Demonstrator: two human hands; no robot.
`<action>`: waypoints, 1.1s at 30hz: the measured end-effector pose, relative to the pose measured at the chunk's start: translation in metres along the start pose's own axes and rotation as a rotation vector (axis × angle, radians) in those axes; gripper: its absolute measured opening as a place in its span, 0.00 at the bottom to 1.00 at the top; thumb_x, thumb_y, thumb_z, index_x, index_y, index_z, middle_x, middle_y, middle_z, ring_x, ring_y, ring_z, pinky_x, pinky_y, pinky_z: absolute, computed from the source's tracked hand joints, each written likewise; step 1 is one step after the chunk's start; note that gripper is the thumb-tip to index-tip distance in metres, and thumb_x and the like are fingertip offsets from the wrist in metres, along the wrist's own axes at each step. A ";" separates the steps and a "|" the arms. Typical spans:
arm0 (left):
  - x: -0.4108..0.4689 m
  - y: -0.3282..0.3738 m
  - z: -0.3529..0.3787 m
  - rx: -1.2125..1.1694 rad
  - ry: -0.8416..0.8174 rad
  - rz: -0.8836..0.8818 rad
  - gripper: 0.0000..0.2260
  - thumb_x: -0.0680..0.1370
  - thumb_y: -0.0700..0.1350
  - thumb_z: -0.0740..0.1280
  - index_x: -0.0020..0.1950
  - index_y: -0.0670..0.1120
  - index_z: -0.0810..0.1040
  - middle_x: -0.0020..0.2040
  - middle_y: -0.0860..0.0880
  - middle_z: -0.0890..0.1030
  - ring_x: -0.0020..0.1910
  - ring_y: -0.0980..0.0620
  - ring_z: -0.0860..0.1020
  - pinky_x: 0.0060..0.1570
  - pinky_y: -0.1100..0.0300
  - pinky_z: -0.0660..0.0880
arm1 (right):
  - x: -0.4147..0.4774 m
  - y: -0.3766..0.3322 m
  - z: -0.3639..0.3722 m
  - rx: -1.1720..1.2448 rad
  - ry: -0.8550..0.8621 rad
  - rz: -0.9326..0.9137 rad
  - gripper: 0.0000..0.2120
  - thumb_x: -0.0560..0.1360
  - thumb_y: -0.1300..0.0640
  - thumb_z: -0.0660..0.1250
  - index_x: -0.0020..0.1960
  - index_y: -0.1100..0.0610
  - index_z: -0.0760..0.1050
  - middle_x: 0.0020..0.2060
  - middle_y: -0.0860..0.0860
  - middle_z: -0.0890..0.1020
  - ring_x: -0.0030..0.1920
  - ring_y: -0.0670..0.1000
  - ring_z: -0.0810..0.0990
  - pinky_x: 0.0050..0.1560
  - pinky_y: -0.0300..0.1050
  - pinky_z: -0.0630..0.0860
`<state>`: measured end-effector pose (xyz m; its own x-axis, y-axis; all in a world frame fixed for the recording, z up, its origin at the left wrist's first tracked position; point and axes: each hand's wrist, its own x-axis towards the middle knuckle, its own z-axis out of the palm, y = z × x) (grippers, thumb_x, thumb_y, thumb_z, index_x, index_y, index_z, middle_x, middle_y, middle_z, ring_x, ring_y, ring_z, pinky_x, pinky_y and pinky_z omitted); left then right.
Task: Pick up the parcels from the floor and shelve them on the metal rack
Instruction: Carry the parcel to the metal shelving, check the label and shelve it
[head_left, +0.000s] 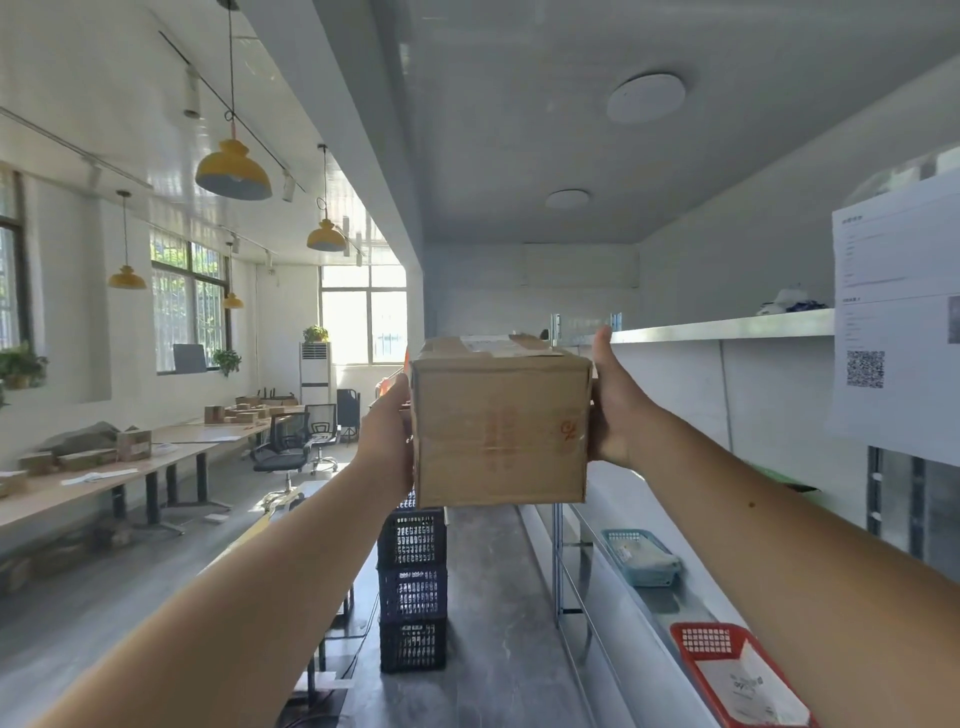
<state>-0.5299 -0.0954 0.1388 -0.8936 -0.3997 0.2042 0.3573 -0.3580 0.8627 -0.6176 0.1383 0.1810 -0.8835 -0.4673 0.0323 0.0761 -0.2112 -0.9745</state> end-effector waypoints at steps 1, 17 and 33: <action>0.001 0.000 0.001 -0.028 -0.022 -0.006 0.26 0.81 0.61 0.66 0.73 0.45 0.78 0.68 0.35 0.82 0.65 0.31 0.81 0.65 0.30 0.76 | 0.000 0.001 0.001 -0.001 -0.011 -0.006 0.58 0.61 0.13 0.53 0.72 0.54 0.78 0.69 0.61 0.81 0.63 0.65 0.84 0.64 0.72 0.76; -0.002 0.008 -0.001 0.081 0.071 0.036 0.26 0.84 0.62 0.61 0.70 0.44 0.81 0.68 0.44 0.83 0.69 0.43 0.80 0.72 0.43 0.73 | 0.009 0.010 -0.005 -0.062 -0.029 -0.118 0.22 0.74 0.53 0.66 0.66 0.56 0.80 0.49 0.57 0.87 0.45 0.59 0.85 0.43 0.49 0.81; 0.003 -0.003 -0.005 0.116 0.070 0.110 0.22 0.85 0.62 0.60 0.54 0.45 0.83 0.42 0.48 0.89 0.48 0.42 0.85 0.47 0.50 0.82 | 0.012 0.017 -0.004 -0.243 0.061 -0.165 0.32 0.57 0.65 0.61 0.61 0.62 0.77 0.52 0.61 0.83 0.48 0.63 0.84 0.49 0.57 0.81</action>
<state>-0.5325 -0.1000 0.1340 -0.8280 -0.4908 0.2711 0.4148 -0.2108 0.8851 -0.6287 0.1329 0.1640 -0.9016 -0.3894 0.1886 -0.1773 -0.0651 -0.9820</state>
